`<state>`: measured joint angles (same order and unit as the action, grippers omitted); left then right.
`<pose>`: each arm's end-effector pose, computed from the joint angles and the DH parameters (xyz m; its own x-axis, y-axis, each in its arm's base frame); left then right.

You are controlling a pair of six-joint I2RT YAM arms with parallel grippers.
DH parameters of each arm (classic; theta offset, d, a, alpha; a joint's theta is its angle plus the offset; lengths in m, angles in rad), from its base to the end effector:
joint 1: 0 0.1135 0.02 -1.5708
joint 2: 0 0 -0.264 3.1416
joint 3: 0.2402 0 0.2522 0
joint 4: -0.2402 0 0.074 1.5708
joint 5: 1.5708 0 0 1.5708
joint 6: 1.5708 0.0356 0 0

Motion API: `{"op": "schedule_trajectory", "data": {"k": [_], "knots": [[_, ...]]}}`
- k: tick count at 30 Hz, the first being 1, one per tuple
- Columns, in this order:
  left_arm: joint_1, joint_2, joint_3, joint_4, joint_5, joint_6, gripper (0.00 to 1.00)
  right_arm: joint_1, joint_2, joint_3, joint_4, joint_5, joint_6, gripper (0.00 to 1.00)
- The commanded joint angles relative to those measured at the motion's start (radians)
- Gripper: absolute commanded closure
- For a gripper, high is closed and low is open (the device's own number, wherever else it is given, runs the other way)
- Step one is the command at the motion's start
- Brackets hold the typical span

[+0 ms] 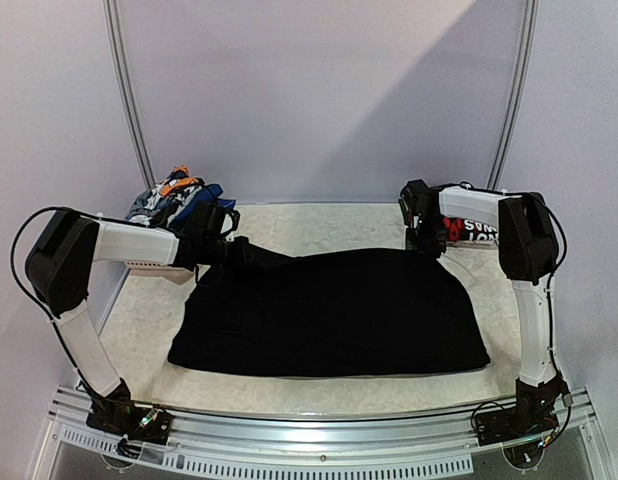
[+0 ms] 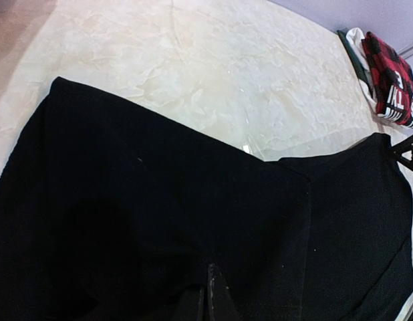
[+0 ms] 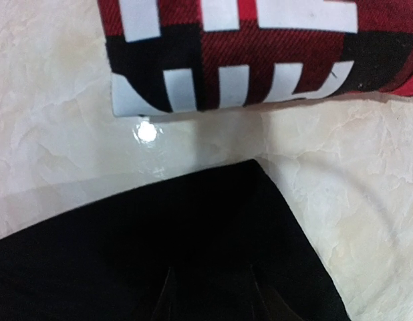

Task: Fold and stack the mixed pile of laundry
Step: Pick up the 1/3-folded T-shirt from the center of the board.

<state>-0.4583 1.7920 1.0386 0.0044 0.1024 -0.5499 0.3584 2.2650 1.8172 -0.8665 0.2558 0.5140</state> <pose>0.3372 -0.1704 0.1727 -0.7857 -0.1921 -0.5880 0.1134 0.8898 -0.4421 0.4369 0.1540 0.1595 -0.9261 0.1611 -0.3413 0.2022 0.9753 -0.0884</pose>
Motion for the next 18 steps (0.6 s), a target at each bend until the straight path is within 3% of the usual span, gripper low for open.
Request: {"op": "schedule_trajectory", "data": {"k": [1, 8, 13, 18], "knots": [[-0.012, 0.0, -0.012, 0.002, 0.009, 0.014, 1.0, 0.009, 0.053, 0.037, -0.02, 0.028, -0.002, 0.67], [-0.011, -0.005, -0.015, -0.001, 0.004, 0.02, 1.0, 0.009, 0.084, 0.037, -0.026, 0.036, -0.006, 0.76], [-0.011, -0.003, -0.014, -0.001, 0.003, 0.02, 1.0, 0.008, 0.089, 0.033, -0.036, 0.056, -0.003, 0.91], [-0.01, -0.002, -0.012, -0.001, -0.004, 0.021, 1.0, 0.007, 0.067, 0.033, -0.046, 0.092, -0.012, 0.98]]}}
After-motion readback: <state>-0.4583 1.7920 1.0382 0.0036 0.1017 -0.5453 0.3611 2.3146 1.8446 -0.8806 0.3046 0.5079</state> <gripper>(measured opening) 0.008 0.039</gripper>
